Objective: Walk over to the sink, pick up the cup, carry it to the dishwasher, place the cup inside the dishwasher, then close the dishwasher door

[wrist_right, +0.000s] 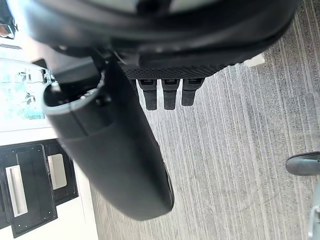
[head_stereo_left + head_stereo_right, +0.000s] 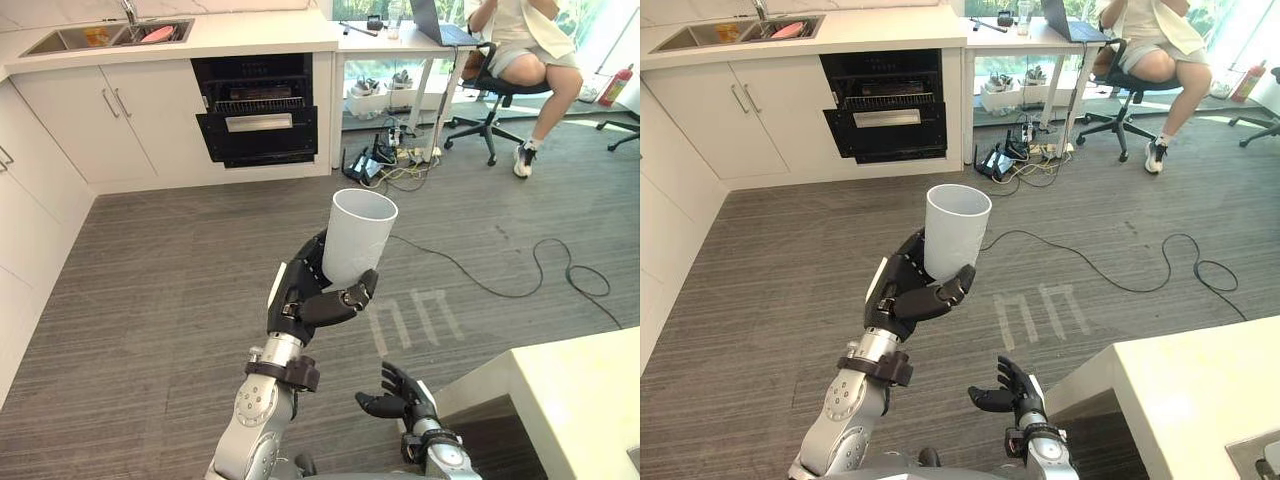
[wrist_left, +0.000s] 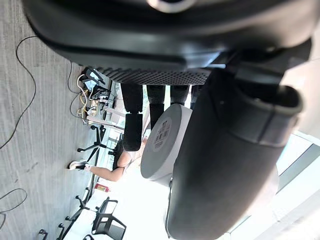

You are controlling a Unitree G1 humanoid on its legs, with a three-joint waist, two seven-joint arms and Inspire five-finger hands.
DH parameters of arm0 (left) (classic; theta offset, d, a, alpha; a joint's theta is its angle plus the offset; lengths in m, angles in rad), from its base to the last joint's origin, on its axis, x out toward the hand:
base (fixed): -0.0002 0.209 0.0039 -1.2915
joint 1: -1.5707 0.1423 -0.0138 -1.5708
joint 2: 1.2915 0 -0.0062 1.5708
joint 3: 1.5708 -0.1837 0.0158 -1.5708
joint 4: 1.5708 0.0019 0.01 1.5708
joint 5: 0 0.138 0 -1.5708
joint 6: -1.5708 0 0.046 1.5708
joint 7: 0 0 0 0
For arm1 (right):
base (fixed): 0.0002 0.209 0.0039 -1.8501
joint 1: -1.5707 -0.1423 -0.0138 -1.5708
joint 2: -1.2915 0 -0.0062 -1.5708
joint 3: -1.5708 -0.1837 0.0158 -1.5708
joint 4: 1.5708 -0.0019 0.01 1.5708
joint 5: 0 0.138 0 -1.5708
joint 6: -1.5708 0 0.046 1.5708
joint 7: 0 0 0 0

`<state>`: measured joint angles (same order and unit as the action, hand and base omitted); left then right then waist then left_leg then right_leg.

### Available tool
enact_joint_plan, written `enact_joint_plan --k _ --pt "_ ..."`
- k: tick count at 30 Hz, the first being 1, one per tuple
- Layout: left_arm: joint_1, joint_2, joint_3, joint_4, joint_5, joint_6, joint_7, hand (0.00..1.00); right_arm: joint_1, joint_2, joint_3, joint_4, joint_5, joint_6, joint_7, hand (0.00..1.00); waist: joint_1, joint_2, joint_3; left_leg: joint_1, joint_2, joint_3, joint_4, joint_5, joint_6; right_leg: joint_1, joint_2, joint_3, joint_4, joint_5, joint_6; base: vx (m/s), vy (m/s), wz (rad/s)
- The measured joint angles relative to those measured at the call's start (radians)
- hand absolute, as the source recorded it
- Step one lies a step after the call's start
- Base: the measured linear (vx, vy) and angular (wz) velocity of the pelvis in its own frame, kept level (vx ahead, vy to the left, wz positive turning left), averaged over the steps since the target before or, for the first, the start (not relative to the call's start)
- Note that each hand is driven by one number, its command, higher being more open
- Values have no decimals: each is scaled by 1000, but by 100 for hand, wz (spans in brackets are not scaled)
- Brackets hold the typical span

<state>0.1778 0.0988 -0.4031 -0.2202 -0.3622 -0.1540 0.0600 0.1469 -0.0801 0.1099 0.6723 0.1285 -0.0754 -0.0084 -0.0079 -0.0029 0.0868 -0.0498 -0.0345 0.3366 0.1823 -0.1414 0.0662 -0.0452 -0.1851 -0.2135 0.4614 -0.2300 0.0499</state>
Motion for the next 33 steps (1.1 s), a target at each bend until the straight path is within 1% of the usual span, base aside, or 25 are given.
enact_joint_plan --k 1,2,3,4,5,6,7,8,9,10,11,12,15,19,20,24,26,28,30,33 --pt "2 11 0 1 4 2 -14 30 3 1 0 0 -14 1 1 90 -17 -5 2 25 -11 -26 -16 8 13 -29 -7 22 87 -2 -16 51 72 37" --pt "2 14 0 3 8 3 -19 30 7 2 0 0 -15 1 1 90 -25 -8 0 31 -15 -39 -21 9 14 -39 -6 43 107 -20 -24 73 28 61" --pt "1 17 0 4 10 3 -25 30 12 1 0 -4 -18 1 1 90 -37 -9 -4 32 -17 -66 -22 9 14 -58 10 92 106 -48 -25 83 -6 63" --pt "-1 17 2 4 10 3 -25 30 14 0 0 -6 -19 1 1 90 -39 -8 -3 31 -18 -88 -23 9 13 -86 28 136 92 -60 -19 87 -16 61" --pt "-1 17 3 5 10 3 -25 30 16 0 1 -8 -22 1 2 90 -39 -7 -3 31 -18 -100 -23 9 12 -100 39 158 77 -60 -18 124 -49 56" --pt "-1 17 4 12 10 3 -25 30 22 0 2 -12 -32 1 3 90 -39 -7 -3 32 -18 -123 -22 7 7 -122 59 199 42 -58 -13 112 -60 62" --pt "-1 17 10 25 10 3 -24 30 24 0 4 -12 -39 1 5 90 -40 -9 -3 33 -18 -141 -16 2 -2 -133 77 240 -8 -47 -1 121 -76 59" --pt "0 17 13 31 10 3 -22 30 24 0 5 -14 -42 1 6 90 -38 -11 -4 33 -18 -149 -8 -4 -10 -133 83 254 -43 -36 6 119 -94 52" --pt "5 19 21 39 10 3 -21 30 24 0 12 -19 -44 1 7 90 -36 -19 -7 32 -23 -162 22 -17 -15 -127 84 269 -97 59 8 233 -180 38" --pt "17 11 25 49 10 4 -20 30 25 -4 12 -20 -45 2 10 90 -32 -6 -15 33 -10 -178 48 -34 -25 -108 94 258 -109 79 23 256 -188 33" --pt "26 7 26 48 9 4 -21 30 26 -5 12 -26 -45 2 12 90 -31 3 -21 32 1 -183 51 -39 -32 -97 102 250 -126 83 17 275 -190 22" --pt "35 0 27 48 9 3 -21 30 27 -5 12 -44 -45 2 15 90 -30 13 -27 33 22 -189 48 -44 -41 -78 121 237 -159 93 3 172 -118 6" --pt "43 -5 33 48 8 3 -25 30 28 -7 11 -85 -47 -2 23 90 -29 10 -28 55 58 -188 16 -43 -58 -40 161 232 -224 115 -21 165 -144 -6" --pt "49 -11 45 48 9 3 -31 30 43 -26 -1 -90 -55 -3 22 90 -31 10 -29 80 69 -188 -24 -34 -71 -8 175 232 -282 131 -28 100 -57 -4" --pt "108 -3 162 117 9 4 -25 30 23 -13 -22 -14 -75 -3 8 90 -31 13 -45 71 50 -203 -142 97 -65 27 166 225 -486 305 -22 0 0 0" --pt "108 -3 162 117 9 4 -25 30 23 -13 -22 -14 -75 -3 9 90 -32 13 -45 72 51 -200 -141 97 -65 27 167 230 -489 305 -22 0 0 -3" --pt "107 -3 163 117 9 4 -24 30 23 -12 -22 -14 -75 -3 7 90 -32 13 -46 73 53 -188 -137 93 -66 33 169 240 -511 319 -24 2 -2 -14" --pt "104 -4 154 118 10 4 -21 30 35 -12 -23 -15 -75 -3 -9 90 -36 12 -46 73 56 -190 -127 87 -67 61 169 228 -547 333 -26 2 -9 4" --pt "103 -5 137 119 11 4 -17 30 49 -12 -24 -15 -75 -2 -27 90 -35 13 -46 73 62 -197 -107 78 -70 72 173 217 -547 332 -27 -10 -26 13" --pt "92 -6 108 121 19 4 -2 30 59 -9 -27 -30 -75 -2 -54 90 -34 11 -46 51 76 -211 -61 57 -82 80 183 199 -547 321 -37 -34 -42 15"
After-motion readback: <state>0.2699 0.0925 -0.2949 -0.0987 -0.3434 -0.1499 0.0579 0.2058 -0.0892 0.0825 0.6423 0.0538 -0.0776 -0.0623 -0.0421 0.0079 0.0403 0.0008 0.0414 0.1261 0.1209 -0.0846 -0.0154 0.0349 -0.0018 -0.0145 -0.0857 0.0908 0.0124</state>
